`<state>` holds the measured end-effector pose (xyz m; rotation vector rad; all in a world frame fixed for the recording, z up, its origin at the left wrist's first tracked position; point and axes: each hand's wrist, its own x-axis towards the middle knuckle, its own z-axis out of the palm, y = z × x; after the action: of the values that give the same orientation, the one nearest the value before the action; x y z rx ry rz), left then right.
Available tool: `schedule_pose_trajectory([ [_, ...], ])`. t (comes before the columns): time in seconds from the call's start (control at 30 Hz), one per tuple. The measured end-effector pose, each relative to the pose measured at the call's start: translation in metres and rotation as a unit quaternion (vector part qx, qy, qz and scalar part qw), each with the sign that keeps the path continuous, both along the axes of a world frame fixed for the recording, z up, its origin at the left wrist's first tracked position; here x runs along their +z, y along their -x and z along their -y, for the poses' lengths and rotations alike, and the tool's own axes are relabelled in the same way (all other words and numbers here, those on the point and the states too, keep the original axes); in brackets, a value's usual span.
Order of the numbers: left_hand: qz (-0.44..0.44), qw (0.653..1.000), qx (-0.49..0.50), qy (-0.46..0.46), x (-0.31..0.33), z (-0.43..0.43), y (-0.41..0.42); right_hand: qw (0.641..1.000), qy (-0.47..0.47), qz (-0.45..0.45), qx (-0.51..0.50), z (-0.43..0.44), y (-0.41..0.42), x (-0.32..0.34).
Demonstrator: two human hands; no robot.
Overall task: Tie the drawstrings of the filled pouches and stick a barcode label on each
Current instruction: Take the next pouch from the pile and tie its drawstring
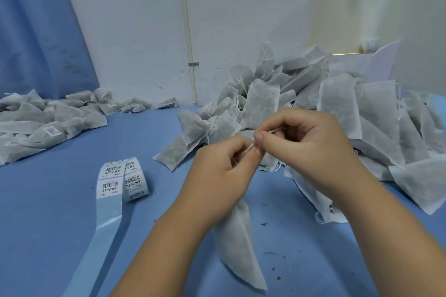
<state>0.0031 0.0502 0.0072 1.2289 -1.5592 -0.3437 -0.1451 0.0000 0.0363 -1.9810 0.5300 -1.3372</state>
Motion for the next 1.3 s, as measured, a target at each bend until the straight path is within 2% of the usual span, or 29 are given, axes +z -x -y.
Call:
schedule_pose_trajectory([
  [0.1, -0.037, 0.998, -0.04, -0.028, 0.003, -0.003, 0.001, 0.998, -0.051, 0.044, -0.009, 0.003, 0.001, 0.001],
  [0.27, -0.19, 0.97, -0.125, -0.083, 0.01, -0.005, 0.005, 0.992, -0.117, 0.042, -0.034, 0.007, -0.006, -0.005],
  [0.37, -0.283, 0.936, -0.176, -0.112, 0.015, -0.006, 0.004, 0.989, -0.13, -0.023, -0.062, 0.01, -0.008, -0.009],
  [0.47, -0.368, 0.898, -0.192, -0.148, 0.016, -0.005, 0.002, 0.975, -0.047, -0.132, -0.17, 0.015, -0.007, -0.013],
  [0.5, -0.397, 0.884, -0.19, -0.16, 0.016, -0.004, 0.001, 0.971, -0.028, -0.137, -0.194, 0.016, -0.007, -0.013],
  [0.57, -0.446, 0.859, -0.183, -0.173, 0.016, -0.003, 0.0, 0.977, -0.038, -0.082, -0.193, 0.013, -0.006, -0.01],
  [0.63, -0.477, 0.841, -0.181, -0.181, 0.016, -0.001, -0.002, 0.986, -0.089, -0.01, -0.142, 0.009, -0.004, -0.005],
  [0.7, -0.483, 0.834, -0.188, -0.188, 0.016, -0.001, -0.003, 0.988, -0.135, 0.005, -0.071, 0.003, -0.003, -0.001],
  [0.8, -0.469, 0.837, -0.2, -0.198, 0.015, 0.0, -0.003, 0.989, -0.142, -0.046, 0.003, -0.005, -0.007, 0.001],
  [1.07, -0.411, 0.867, -0.196, -0.204, 0.012, 0.0, -0.004, 0.986, -0.152, -0.059, 0.028, -0.004, -0.007, 0.0],
  [1.3, -0.365, 0.872, -0.214, -0.247, 0.014, -0.003, -0.009, 0.983, -0.159, -0.089, 0.03, 0.0, -0.005, -0.003],
])
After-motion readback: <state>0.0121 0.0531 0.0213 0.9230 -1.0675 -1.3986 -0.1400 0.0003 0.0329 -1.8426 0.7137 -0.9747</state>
